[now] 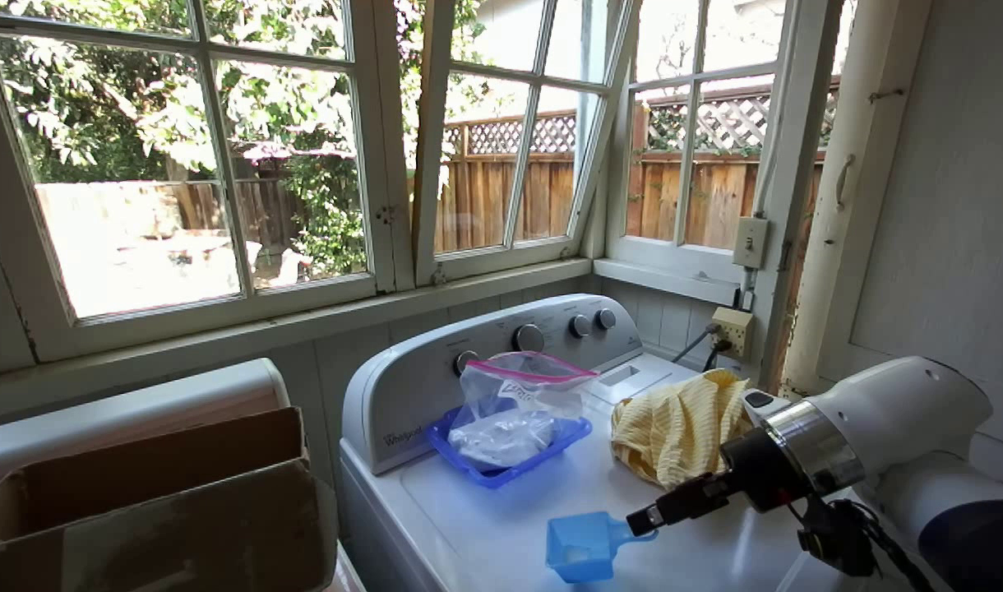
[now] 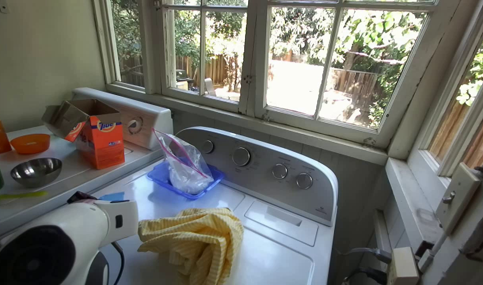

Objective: Pick up the spoon and scoop some of the contents in the bag

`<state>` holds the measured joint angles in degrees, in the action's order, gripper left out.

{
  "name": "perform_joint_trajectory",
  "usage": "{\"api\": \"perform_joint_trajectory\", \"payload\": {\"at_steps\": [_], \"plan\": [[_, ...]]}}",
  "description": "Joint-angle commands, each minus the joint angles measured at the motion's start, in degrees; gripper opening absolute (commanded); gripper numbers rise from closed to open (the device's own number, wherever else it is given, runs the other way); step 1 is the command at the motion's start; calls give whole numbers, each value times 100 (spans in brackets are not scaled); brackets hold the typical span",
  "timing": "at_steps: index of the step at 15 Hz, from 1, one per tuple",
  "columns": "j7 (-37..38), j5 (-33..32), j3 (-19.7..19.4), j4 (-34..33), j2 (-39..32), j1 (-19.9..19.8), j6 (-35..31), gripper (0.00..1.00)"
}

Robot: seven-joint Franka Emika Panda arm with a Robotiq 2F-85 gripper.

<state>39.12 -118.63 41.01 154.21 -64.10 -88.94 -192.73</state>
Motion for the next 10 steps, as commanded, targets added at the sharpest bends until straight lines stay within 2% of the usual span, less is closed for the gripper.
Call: {"api": "perform_joint_trajectory", "payload": {"at_steps": [1,7,8,10], "plan": [[-20,22,-73,-104,-193,92,223,2],[7,35,-130,-123,-185,217,232,2],[6,34,-136,-125,-195,217,233,26],[8,34,-146,-131,-186,224,233,39]]}}
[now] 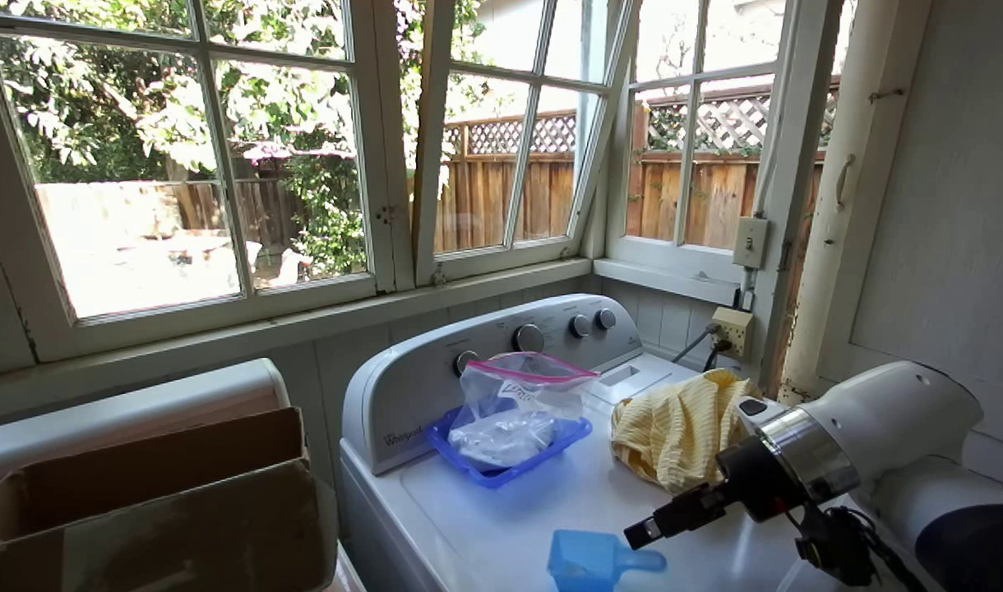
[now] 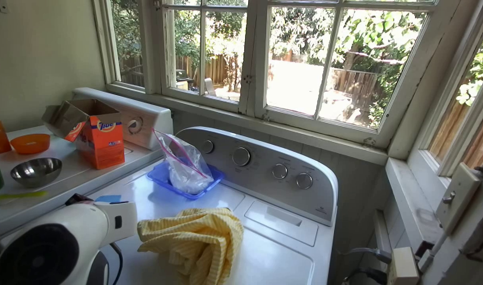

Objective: Pick up the spoon and scoop some of the contents in the bag

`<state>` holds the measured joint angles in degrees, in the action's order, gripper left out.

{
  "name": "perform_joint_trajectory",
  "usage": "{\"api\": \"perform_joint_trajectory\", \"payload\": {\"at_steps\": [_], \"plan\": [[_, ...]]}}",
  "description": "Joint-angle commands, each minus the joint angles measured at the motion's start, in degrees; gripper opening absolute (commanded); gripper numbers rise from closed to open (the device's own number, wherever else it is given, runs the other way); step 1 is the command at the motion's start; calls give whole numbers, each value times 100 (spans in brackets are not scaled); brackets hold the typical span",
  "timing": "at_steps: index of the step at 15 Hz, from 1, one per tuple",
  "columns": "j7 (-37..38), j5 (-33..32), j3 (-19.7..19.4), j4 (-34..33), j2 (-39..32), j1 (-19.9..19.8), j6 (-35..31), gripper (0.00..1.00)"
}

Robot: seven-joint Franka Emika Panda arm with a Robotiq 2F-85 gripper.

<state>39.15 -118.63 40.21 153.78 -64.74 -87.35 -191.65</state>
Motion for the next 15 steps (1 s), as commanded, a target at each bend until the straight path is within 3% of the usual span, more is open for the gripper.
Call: {"api": "perform_joint_trajectory", "payload": {"at_steps": [1,5,8,11,12,15], "plan": [[5,34,-71,-91,-115,64,120,45],[12,33,42,-28,7,-60,193,76],[243,190,531,334,656,-104,203,98],[658,530,1578,849,1510,1,205,100],[1393,324,1819,407,1724,586,-2,100],[2391,442,2803,470,2435,850,46,100]]}}
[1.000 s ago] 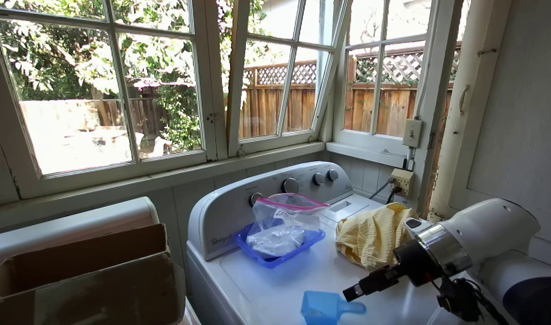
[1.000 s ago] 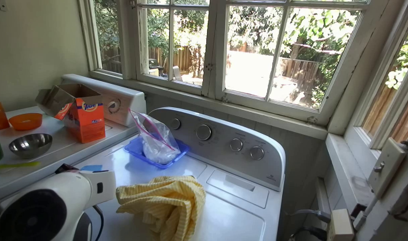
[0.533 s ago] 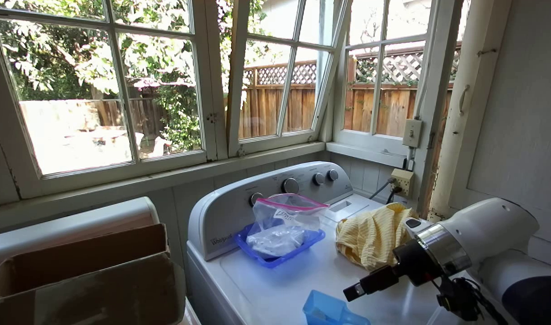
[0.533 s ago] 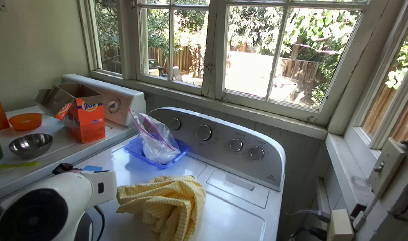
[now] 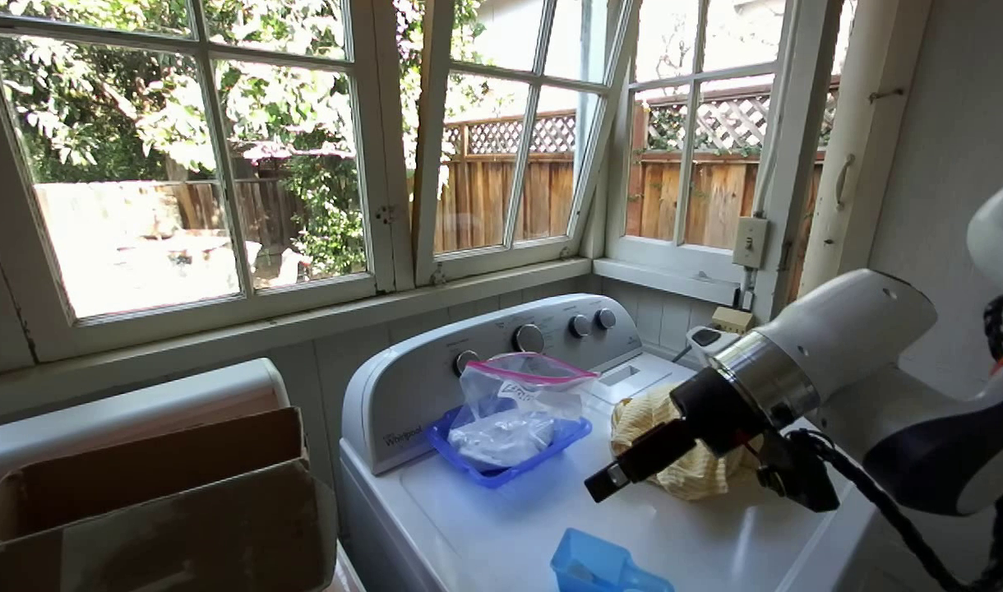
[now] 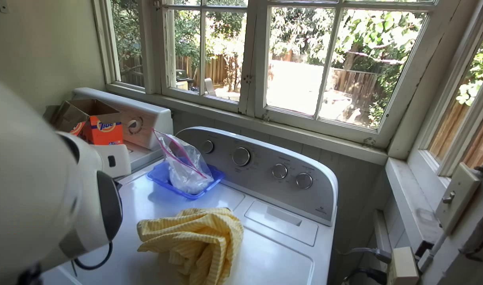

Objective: Pick up the spoon and scoop some of the contents in the bag

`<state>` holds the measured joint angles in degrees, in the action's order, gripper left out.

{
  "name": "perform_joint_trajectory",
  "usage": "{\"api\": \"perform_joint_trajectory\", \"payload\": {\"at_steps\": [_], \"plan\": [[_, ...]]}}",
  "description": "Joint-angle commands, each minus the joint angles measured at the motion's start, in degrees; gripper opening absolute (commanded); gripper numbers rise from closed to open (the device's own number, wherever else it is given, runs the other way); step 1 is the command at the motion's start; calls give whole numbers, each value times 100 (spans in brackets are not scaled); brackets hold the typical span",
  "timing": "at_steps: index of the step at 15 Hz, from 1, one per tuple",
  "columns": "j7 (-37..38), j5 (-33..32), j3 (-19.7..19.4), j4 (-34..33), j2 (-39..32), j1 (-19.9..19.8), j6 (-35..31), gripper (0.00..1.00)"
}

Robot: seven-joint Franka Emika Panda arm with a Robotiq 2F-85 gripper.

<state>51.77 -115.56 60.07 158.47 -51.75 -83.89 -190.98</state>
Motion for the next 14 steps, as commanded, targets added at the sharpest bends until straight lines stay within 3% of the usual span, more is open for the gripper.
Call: {"api": "perform_joint_trajectory", "payload": {"at_steps": [1,4,7,9,10,14], "plan": [[1491,160,1121,-30,1377,665,-27,100],[2238,430,1994,-74,2110,1008,-47,100],[2647,663,2526,-99,2855,1205,-154,100],[2814,650,2697,-146,3363,1266,-247,100],[2496,520,2509,-102,2477,1209,-2,100],[2655,554,2651,-114,3052,1253,-67,100]]}}
